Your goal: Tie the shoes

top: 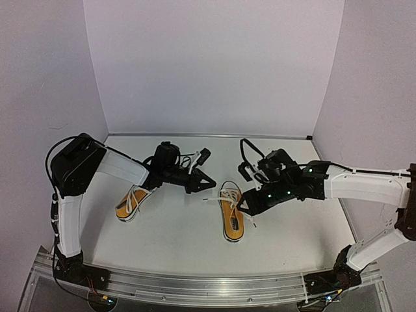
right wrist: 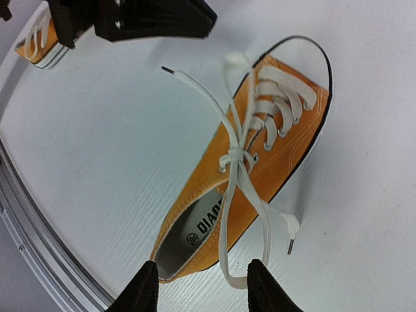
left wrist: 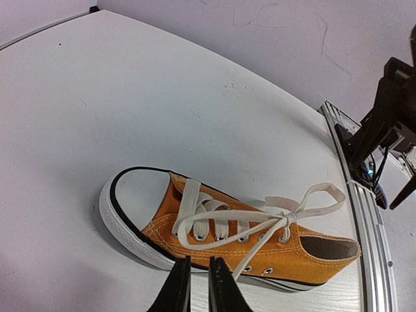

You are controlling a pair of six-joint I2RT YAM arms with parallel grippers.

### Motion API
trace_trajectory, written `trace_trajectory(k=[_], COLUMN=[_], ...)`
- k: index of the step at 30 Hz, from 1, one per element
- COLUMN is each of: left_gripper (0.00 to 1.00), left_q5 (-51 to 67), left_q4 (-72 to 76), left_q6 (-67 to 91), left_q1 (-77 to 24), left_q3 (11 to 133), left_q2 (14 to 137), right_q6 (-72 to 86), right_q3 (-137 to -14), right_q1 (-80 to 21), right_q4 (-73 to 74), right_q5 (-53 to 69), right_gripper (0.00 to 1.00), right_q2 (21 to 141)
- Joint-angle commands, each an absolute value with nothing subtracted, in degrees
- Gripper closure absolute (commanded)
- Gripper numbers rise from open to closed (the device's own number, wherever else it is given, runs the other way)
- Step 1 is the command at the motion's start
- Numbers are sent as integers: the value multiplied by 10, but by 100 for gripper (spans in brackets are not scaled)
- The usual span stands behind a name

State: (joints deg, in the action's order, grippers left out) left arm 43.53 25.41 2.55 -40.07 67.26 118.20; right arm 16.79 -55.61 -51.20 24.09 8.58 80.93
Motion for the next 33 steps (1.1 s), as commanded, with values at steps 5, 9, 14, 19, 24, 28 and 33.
trace_trajectory(k=[5, 9, 14, 19, 24, 28, 33], left_gripper=[74, 66, 59, 55, 55, 57, 59], left_q5=[440, 429, 429, 401, 376, 347, 313], left_q4=[255, 228, 138, -4, -121, -206, -209], left_q6=[-1, -34, -142, -307, -442, -531, -596], left_q1=[-400, -400, -403, -411, -434, -457, -477], left_q3=[670, 684, 731, 813, 889, 944, 949], left_q2=[1135, 1135, 1145, 1165, 1189, 1219, 1234], right_q6=[145, 128, 125, 138, 150, 153, 156], right_q3=[-598, -578, -561, -546, -528, -520, -507], right_q1=[-474, -408, -374, -369, -366, -364, -355], right_q4=[234, 214, 176, 144, 122, 111, 97], right_q5=[96, 158, 219, 266, 290, 301, 318], right_gripper=[47, 48, 49, 50, 51, 51, 52], right_q2=[793, 801, 826, 852, 859, 864, 879])
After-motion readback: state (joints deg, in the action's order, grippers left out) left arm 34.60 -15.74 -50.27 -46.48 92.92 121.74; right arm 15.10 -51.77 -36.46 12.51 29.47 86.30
